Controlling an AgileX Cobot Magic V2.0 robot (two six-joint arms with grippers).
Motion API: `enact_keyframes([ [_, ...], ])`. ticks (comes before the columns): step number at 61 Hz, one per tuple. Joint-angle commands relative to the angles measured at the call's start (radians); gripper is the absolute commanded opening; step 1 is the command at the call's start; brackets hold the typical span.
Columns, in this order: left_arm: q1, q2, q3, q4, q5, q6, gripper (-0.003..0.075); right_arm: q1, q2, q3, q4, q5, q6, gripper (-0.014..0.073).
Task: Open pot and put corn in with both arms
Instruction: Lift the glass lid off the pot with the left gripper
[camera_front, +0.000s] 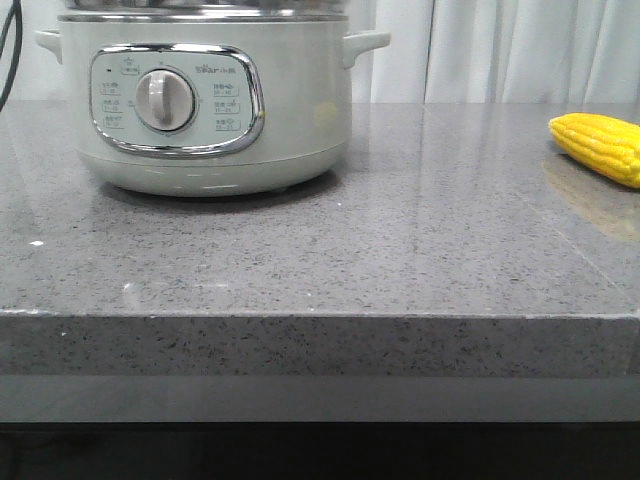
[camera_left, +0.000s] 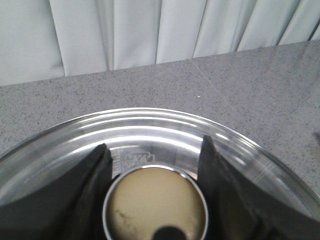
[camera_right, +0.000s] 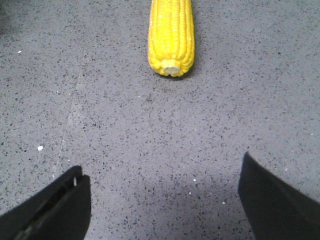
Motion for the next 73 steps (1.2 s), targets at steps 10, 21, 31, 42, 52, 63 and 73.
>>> enact_keyframes([
  [10, 0.001, -0.17, -0.117, -0.008, -0.072, -0.005, 0.024, 0.001, 0.0, -0.032, -0.014, -0.073, -0.005, 0.0615],
  [21, 0.001, -0.285, -0.117, -0.001, -0.002, -0.005, 0.024, 0.001, 0.0, -0.032, -0.014, -0.073, -0.005, 0.0615],
  [31, 0.001, -0.386, -0.092, 0.053, 0.092, -0.003, 0.0241, 0.001, 0.0, -0.032, -0.014, -0.073, -0.005, 0.0615],
  [42, 0.001, -0.519, 0.027, 0.055, 0.113, -0.003, 0.0241, 0.001, 0.0, -0.032, -0.014, -0.073, -0.005, 0.0615],
  [52, 0.001, -0.659, 0.186, 0.06, 0.113, -0.001, 0.0241, 0.001, 0.0, -0.032, -0.014, -0.073, -0.005, 0.0615],
  [63, 0.001, -0.827, 0.372, 0.06, 0.115, -0.001, 0.024, 0.001, 0.0, -0.032, -0.014, -0.073, -0.005, 0.0615],
  [73, 0.001, -0.984, 0.534, 0.056, 0.115, -0.001, 0.0241, 0.001, 0.0, -0.032, -0.014, -0.073, -0.005, 0.0615],
])
